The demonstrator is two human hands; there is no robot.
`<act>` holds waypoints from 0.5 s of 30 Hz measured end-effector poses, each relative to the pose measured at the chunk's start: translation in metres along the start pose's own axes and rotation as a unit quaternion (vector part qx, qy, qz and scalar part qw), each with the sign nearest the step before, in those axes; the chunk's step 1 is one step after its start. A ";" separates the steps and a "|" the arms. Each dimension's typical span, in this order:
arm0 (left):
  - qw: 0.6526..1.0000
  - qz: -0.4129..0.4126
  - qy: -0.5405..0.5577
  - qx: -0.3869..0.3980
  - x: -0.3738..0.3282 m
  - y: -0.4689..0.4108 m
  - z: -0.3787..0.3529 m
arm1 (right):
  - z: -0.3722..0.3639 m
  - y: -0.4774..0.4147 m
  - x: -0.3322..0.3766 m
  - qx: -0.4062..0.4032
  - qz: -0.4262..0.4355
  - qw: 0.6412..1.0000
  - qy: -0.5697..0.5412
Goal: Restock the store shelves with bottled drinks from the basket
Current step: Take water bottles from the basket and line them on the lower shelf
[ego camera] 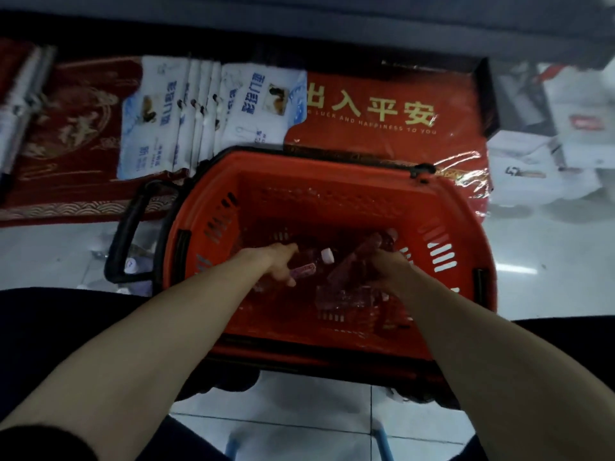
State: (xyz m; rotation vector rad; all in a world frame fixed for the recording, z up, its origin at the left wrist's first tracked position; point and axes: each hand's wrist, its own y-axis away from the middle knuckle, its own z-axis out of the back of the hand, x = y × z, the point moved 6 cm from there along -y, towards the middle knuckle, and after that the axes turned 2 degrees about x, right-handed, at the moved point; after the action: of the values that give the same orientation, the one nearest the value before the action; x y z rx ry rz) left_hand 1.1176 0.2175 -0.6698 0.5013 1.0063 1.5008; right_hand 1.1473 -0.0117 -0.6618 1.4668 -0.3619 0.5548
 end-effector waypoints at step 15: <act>0.879 -0.195 0.373 -0.222 -0.055 0.129 0.096 | 0.036 0.119 0.111 0.178 0.226 0.958 0.016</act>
State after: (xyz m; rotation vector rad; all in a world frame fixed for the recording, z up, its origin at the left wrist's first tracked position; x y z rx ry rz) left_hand 1.1306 0.2039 -0.5013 -0.6368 1.1923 1.4978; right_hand 1.1768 -0.0313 -0.4989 1.7267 -0.6019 1.0518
